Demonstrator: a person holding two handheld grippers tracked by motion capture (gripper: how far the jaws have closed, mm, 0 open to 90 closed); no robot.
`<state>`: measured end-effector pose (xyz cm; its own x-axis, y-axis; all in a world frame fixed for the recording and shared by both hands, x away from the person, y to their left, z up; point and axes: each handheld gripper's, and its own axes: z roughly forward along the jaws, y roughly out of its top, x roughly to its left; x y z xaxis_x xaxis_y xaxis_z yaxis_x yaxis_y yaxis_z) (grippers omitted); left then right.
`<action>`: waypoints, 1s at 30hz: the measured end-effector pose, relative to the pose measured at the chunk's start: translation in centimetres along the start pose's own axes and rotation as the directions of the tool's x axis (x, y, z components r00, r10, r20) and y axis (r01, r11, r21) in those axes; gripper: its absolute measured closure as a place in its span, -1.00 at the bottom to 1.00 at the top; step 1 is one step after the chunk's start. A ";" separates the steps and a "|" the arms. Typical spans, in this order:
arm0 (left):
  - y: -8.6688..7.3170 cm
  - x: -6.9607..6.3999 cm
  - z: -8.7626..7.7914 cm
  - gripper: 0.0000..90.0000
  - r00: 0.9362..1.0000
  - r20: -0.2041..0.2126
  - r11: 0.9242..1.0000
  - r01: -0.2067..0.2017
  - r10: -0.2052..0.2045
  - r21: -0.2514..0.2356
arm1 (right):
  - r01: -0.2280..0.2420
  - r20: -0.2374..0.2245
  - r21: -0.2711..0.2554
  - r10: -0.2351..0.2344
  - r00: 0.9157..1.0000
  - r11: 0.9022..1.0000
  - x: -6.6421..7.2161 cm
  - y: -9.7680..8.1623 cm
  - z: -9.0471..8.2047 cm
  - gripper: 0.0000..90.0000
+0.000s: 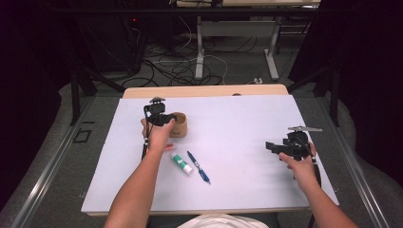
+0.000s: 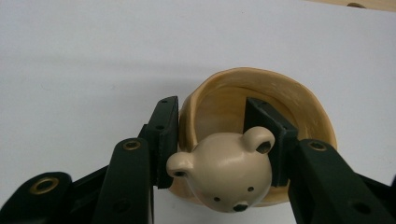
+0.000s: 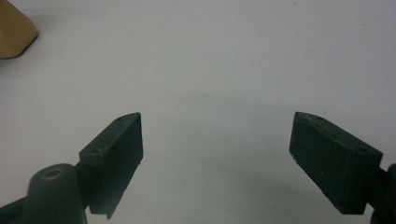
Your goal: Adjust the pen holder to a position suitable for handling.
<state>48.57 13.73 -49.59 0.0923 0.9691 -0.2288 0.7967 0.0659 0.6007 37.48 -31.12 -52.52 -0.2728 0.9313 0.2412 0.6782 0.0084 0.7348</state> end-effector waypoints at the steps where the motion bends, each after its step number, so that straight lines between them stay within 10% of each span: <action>1: 0.0 0.0 0.1 0.25 1.000 0.000 1.000 0.009 -0.009 -0.007 | -0.001 0.000 0.000 0.001 1.000 1.000 0.0 0.0 0.0 -0.62; 16: 0.9 -0.2 -0.5 0.26 0.998 0.025 0.998 0.055 -0.056 0.019 | 0.004 -0.007 0.007 -0.004 1.000 1.000 0.0 -0.1 0.2 -0.62; 30: 0.7 -3.5 -0.6 0.26 0.995 0.079 0.998 0.057 -0.059 0.029 | -0.005 -0.010 0.007 0.005 1.000 1.000 0.1 -0.1 0.2 -0.62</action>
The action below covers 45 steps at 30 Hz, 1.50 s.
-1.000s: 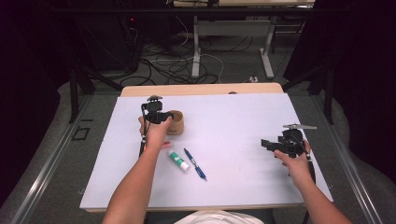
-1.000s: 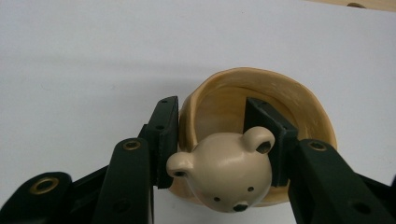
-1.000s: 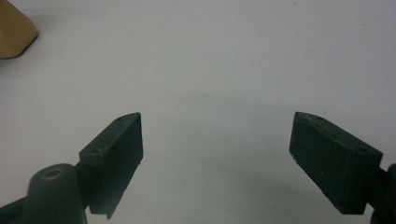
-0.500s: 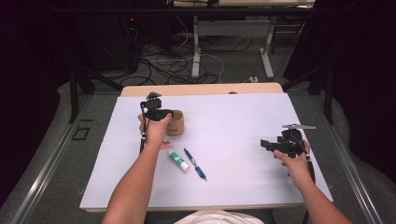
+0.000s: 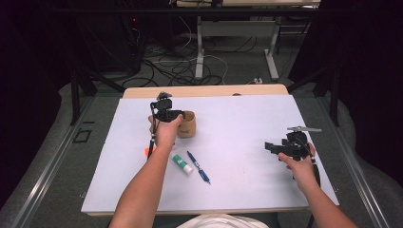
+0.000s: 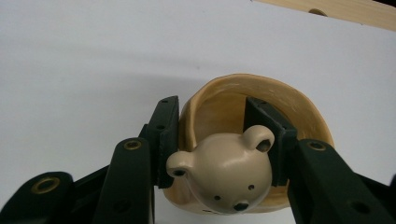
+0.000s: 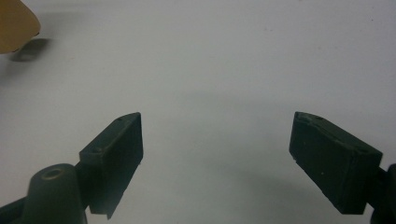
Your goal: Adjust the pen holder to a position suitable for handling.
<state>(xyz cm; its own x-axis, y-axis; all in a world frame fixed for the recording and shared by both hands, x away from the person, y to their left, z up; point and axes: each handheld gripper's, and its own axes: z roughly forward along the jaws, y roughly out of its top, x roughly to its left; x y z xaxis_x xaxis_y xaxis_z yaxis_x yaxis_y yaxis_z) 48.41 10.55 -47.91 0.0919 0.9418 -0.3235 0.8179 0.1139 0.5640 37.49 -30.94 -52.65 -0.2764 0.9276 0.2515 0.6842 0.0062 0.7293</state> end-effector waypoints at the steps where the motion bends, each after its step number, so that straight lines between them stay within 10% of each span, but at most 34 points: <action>1: -0.1 -0.3 0.1 0.26 1.000 0.000 1.000 -0.002 0.002 0.006 | 0.002 0.000 0.001 -0.002 1.000 1.000 0.0 0.0 0.0 -0.62; 25: -2.0 -5.5 1.6 0.25 0.999 0.041 0.999 -0.032 0.030 0.040 | 0.005 -0.009 0.007 -0.005 1.000 1.000 0.2 -0.1 0.1 -0.62; 45: -5.3 -7.4 0.0 0.25 0.993 0.097 0.997 -0.070 0.065 0.042 | 0.008 -0.011 0.005 -0.008 1.000 1.000 0.3 -0.2 0.1 -0.61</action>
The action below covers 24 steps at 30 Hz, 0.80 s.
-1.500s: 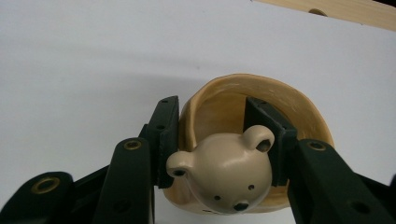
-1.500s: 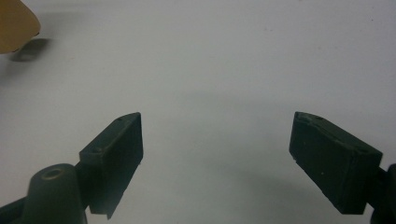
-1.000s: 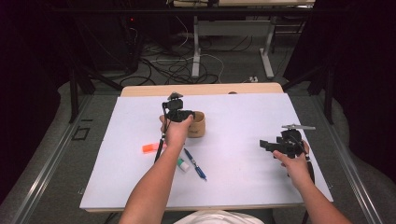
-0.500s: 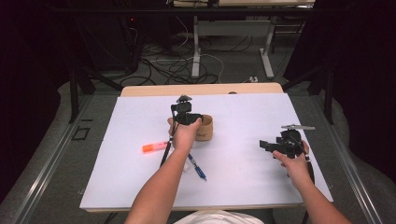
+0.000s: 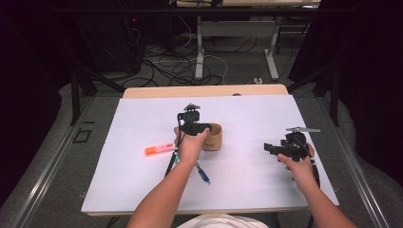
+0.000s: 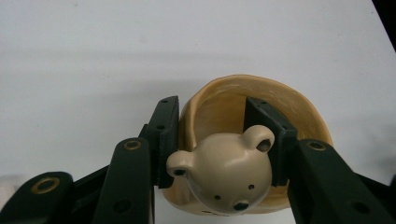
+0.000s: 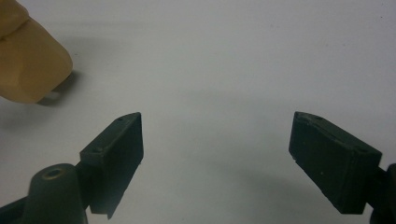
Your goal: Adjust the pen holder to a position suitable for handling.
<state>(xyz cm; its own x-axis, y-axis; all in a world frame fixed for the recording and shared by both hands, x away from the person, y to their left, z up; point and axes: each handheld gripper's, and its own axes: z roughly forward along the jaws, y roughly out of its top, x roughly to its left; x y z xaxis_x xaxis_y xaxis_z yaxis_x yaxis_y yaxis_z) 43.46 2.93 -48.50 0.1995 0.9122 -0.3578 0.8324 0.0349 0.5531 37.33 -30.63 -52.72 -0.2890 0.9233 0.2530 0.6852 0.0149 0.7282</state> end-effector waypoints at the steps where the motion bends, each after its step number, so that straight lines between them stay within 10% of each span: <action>1: -0.2 0.0 -0.1 0.25 1.000 -0.001 1.000 -0.005 0.005 0.003 | 0.000 0.001 0.000 0.000 1.000 1.000 0.0 0.0 0.0 -0.61; 15: -2.5 -0.3 -0.3 0.24 0.997 -0.046 0.997 -0.071 0.070 -0.027 | 0.004 0.001 0.008 -0.004 1.000 1.000 0.1 0.0 0.0 -0.61; 24: -3.0 0.5 -0.9 0.17 0.996 0.036 0.996 -0.082 0.083 -0.036 | 0.009 0.003 0.004 -0.009 1.000 1.000 0.0 0.0 0.0 -0.61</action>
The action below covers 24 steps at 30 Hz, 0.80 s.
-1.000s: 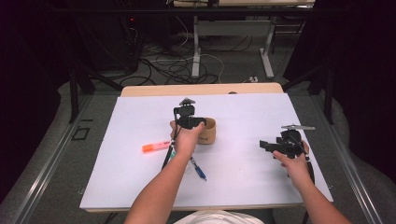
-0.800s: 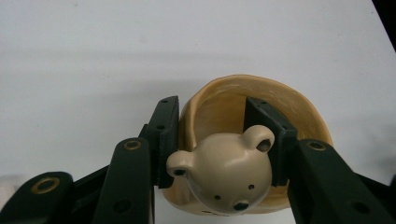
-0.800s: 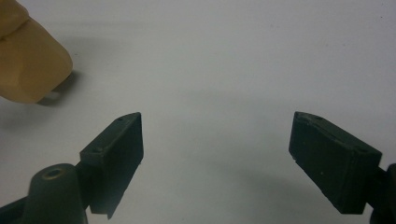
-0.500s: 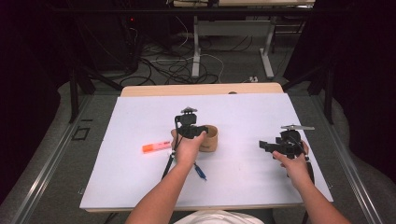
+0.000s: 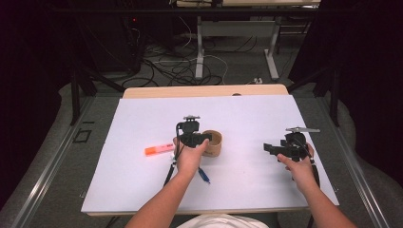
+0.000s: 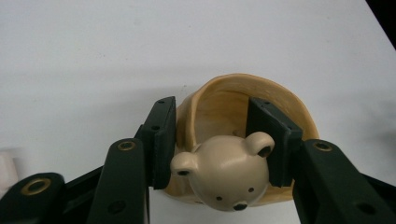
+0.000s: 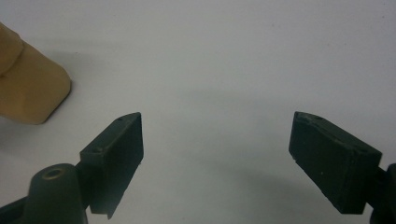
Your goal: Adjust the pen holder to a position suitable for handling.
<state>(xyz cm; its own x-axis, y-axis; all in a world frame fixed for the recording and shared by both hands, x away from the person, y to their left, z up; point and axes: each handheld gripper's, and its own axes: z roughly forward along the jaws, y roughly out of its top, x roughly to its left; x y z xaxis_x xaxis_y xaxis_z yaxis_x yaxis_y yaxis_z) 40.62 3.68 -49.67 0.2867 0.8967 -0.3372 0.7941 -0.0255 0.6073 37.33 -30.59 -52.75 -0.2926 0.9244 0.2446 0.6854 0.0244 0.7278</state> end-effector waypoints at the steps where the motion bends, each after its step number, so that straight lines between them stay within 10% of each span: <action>1: 0.0 0.0 -0.1 0.15 1.000 0.002 1.000 -0.010 0.010 0.004 | 0.001 0.000 0.000 -0.001 1.000 1.000 0.0 0.0 0.0 -0.61; 13: -0.6 0.8 -1.6 0.15 0.986 0.083 0.990 -0.140 0.141 -0.019 | 0.000 -0.003 0.009 0.000 1.000 1.000 0.1 0.0 0.1 -0.61; 24: -1.1 0.9 -2.2 0.24 0.986 0.094 0.990 -0.140 0.141 -0.015 | 0.003 0.000 0.015 -0.003 1.000 1.000 0.0 -0.1 0.3 -0.61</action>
<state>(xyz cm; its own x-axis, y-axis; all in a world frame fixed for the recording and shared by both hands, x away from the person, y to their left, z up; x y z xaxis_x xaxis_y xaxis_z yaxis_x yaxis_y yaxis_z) 38.87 5.53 -49.05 0.4449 0.8386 -0.3144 0.7381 -0.1446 0.6590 37.44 -30.49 -53.00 -0.2942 0.9245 0.2422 0.6945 0.0327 0.7187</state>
